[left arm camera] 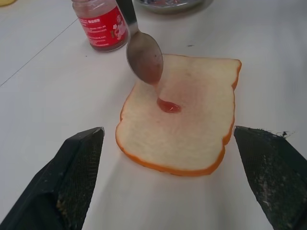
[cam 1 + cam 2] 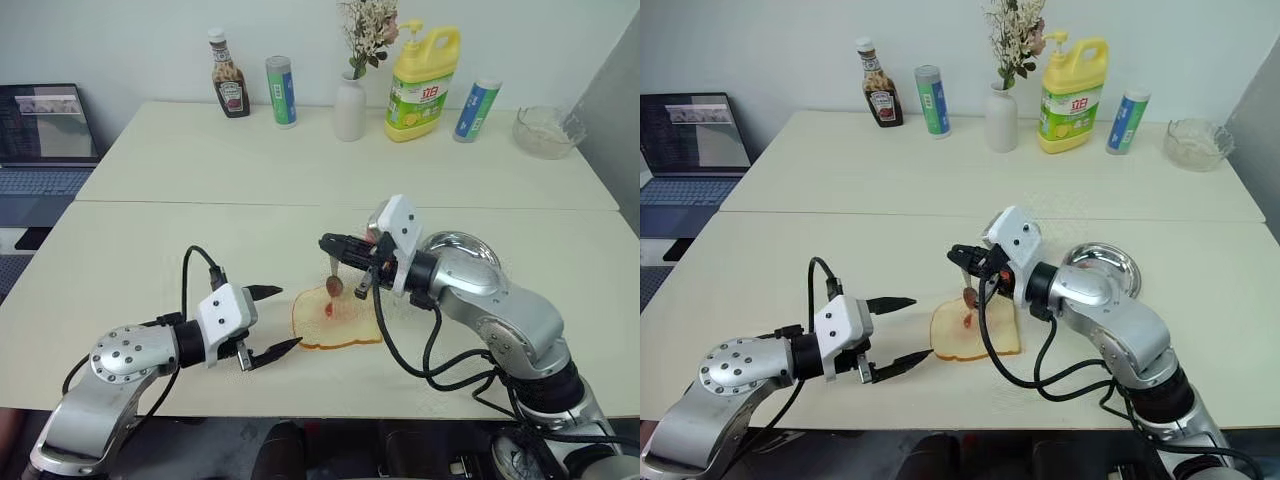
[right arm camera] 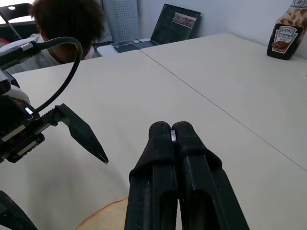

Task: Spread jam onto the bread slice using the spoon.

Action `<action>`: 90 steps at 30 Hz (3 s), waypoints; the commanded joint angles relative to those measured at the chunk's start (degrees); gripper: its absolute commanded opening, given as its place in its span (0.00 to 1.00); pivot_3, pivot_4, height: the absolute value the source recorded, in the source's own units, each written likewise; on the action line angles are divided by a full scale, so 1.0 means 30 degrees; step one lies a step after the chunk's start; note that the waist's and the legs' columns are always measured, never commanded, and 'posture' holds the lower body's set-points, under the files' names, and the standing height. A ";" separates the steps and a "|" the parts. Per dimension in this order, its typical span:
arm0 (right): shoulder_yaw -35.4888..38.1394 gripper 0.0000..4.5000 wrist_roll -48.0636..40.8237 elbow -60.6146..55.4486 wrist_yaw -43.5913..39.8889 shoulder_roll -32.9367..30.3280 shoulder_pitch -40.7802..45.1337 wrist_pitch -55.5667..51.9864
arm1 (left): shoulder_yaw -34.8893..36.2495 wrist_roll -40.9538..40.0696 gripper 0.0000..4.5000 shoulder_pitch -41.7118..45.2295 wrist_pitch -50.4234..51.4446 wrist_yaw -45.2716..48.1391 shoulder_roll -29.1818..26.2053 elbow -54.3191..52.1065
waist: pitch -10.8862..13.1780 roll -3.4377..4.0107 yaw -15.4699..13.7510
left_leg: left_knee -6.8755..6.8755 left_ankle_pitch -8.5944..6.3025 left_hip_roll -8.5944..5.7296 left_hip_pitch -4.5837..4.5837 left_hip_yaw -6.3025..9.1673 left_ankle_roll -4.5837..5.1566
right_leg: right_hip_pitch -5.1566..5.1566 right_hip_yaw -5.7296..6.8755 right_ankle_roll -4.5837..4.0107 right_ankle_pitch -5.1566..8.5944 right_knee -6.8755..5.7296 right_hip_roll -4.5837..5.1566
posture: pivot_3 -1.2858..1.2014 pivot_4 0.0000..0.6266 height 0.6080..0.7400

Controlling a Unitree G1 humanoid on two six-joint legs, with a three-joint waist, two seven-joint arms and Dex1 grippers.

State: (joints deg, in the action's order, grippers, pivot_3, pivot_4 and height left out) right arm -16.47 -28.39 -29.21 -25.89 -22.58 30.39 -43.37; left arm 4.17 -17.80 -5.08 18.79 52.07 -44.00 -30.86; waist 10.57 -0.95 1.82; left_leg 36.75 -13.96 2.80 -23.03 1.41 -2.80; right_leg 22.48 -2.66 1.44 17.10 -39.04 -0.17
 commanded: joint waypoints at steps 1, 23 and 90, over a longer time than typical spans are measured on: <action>0.0183 0.00 0.0196 -0.1194 -0.0241 -0.0007 0.0352 0.0176 | -0.0017 -0.0024 1.00 -0.0176 -0.0528 0.0202 -0.0143 -0.0046 | 0.0000 0.0000 0.0000 | 0.0000 0.0000 0.0000 0.0000 0.0001 0.0000 | -0.0001 0.0003 0.0000 0.0000 0.0000 0.0000 | 0.52 0.24 1.00; 0.2319 0.00 -0.0384 -0.0659 0.0210 0.0708 -0.0437 -0.0930 | -0.0566 0.0317 1.00 0.0191 -0.1837 0.0397 0.0093 0.1122 | -0.0001 -0.0002 -0.0006 | 0.0005 0.0000 -0.0001 0.0007 0.0012 0.0000 | -0.0022 0.0014 -0.0001 -0.0001 -0.0001 0.0001 | 0.52 0.24 1.00; 0.8519 0.00 -1.1141 0.4862 0.8755 0.7568 -0.4041 -0.5467 | 0.0204 -0.0265 1.00 0.0935 -0.3503 0.2559 -0.1234 0.3530 | -0.0008 -0.0011 0.0123 | -0.0021 -0.0001 0.0033 0.0021 0.0005 0.0000 | -0.0020 -0.0001 -0.0008 0.0004 -0.0002 -0.0043 | 0.52 0.24 1.00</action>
State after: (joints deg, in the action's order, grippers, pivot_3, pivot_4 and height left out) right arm 8.15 -59.00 -10.85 1.25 1.07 19.13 -57.75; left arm 3.77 -18.71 -2.35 9.52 59.56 -47.24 -19.68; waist 10.55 -0.98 2.19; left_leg 36.67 -13.97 2.89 -22.98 1.42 -2.80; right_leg 22.42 -2.66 1.41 17.11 -39.03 -0.29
